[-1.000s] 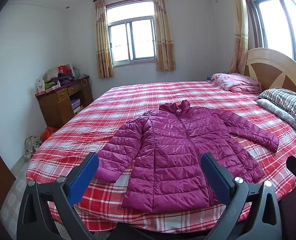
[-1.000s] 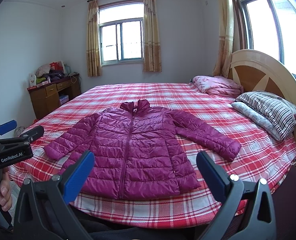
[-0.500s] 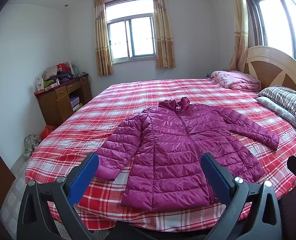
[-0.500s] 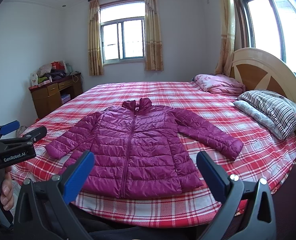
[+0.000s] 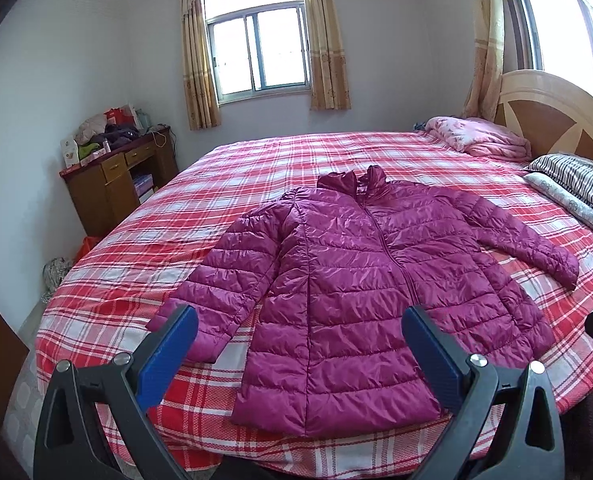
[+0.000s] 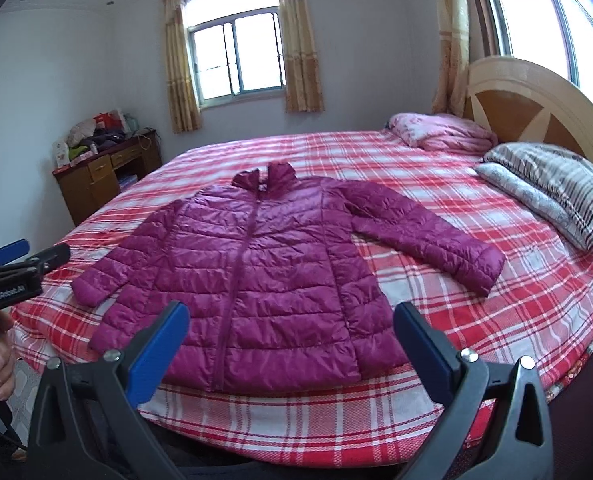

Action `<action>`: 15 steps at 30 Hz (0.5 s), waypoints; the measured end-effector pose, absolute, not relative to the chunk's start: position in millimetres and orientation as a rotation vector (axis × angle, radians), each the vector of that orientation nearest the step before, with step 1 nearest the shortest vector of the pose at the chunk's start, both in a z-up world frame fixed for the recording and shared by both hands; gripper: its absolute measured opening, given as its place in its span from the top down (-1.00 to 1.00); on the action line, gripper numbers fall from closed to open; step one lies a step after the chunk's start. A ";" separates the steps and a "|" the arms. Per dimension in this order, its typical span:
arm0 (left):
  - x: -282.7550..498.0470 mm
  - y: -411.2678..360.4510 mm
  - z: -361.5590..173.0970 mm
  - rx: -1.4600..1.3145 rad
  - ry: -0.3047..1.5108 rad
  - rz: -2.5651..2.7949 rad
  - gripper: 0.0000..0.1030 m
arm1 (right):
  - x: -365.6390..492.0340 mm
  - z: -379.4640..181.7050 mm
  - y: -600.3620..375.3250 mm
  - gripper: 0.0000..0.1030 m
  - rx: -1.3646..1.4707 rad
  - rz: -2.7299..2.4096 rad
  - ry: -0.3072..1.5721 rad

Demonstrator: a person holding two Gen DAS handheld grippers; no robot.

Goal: Fold large clothes
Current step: 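Grasp the jacket sleeve cuff with the right gripper and lift it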

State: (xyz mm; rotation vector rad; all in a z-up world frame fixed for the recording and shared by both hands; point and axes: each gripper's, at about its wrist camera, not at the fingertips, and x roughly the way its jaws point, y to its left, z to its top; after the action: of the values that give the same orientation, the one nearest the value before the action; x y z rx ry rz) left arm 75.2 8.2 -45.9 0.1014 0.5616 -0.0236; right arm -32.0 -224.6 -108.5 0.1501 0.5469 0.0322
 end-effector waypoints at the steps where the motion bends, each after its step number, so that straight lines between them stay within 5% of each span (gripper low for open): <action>1: 84.9 8.0 -50.0 0.096 0.565 -0.026 -0.98 | -22.5 -116.3 -237.3 -1.00 0.183 0.007 0.567; 15: 230.7 -1.8 -120.4 0.111 0.621 0.075 -0.98 | 73.5 -183.4 -391.0 -0.72 0.454 -0.292 0.704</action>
State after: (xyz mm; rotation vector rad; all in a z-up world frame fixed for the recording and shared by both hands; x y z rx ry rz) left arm 230.7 -1.8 -120.4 0.1107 0.6206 0.0751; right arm 73.5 -391.0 -183.4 0.4536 0.7039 -0.2918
